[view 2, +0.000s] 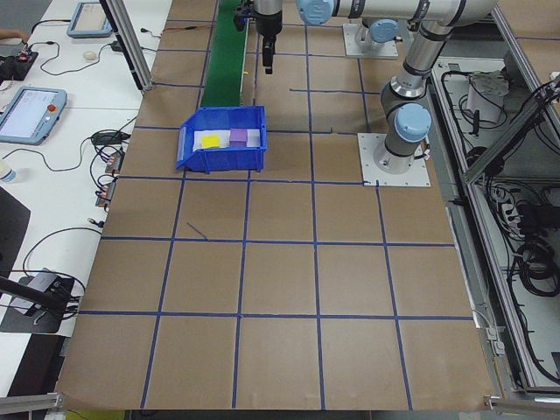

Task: Move block left to right into plate

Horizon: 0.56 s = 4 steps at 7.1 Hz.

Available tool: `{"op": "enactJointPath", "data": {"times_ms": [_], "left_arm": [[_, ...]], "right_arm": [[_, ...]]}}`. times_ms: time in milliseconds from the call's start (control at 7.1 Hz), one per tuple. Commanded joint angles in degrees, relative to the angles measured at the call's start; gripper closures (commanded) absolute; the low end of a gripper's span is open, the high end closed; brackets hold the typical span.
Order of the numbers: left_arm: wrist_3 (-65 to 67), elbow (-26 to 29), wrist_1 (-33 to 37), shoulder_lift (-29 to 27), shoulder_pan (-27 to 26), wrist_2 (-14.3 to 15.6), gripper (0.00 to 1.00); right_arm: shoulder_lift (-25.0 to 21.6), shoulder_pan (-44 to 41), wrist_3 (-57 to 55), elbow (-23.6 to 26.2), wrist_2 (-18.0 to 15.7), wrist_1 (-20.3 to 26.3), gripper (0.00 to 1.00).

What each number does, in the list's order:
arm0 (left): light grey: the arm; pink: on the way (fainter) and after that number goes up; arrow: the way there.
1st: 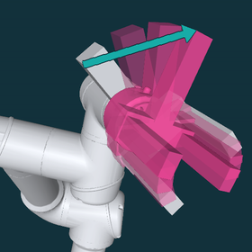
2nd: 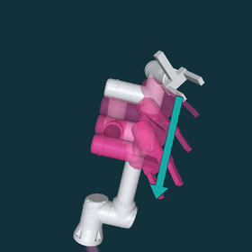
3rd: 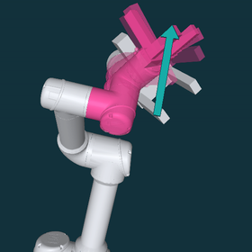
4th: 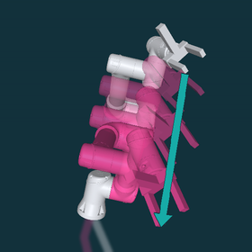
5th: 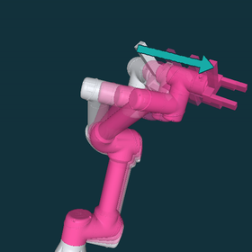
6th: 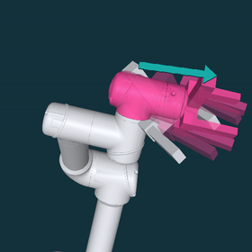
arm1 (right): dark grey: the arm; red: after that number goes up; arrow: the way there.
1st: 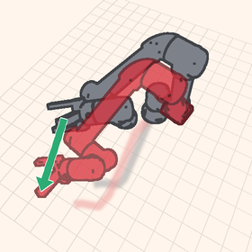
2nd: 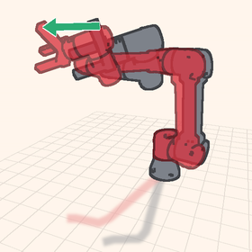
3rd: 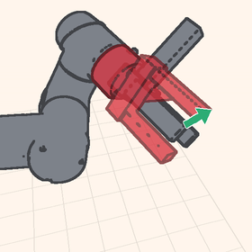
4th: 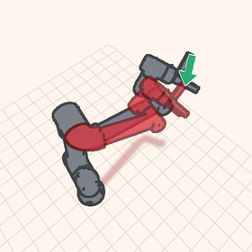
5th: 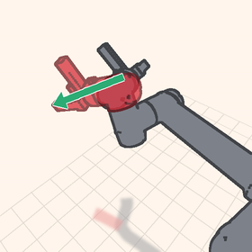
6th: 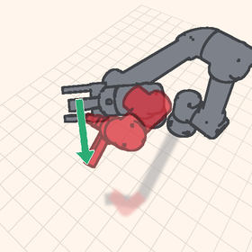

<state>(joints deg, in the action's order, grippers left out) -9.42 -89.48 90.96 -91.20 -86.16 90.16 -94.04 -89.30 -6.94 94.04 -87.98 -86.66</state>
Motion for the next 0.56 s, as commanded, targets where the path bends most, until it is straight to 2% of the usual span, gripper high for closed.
{"op": "enactJointPath", "data": {"times_ms": [0,141,282,423], "left_arm": [[-3.2,0.6,-12.2,-11.0,0.7,0.3,0.0],[-3.7,0.4,-18.0,-14.1,2.6,0.5,0.0],[-4.6,-1.1,-18.7,-15.7,6.3,0.0,0.0],[-7.2,-2.3,-18.9,-16.3,7.9,-0.7,0.0]], "right_arm": [[0.0,0.0,0.0,0.0,0.1,0.0,0.0],[0.0,0.0,0.0,0.1,0.1,0.0,0.0],[0.0,0.0,0.0,0.1,0.1,0.0,0.0],[0.0,0.0,0.0,0.1,0.1,0.0,0.0]]}}
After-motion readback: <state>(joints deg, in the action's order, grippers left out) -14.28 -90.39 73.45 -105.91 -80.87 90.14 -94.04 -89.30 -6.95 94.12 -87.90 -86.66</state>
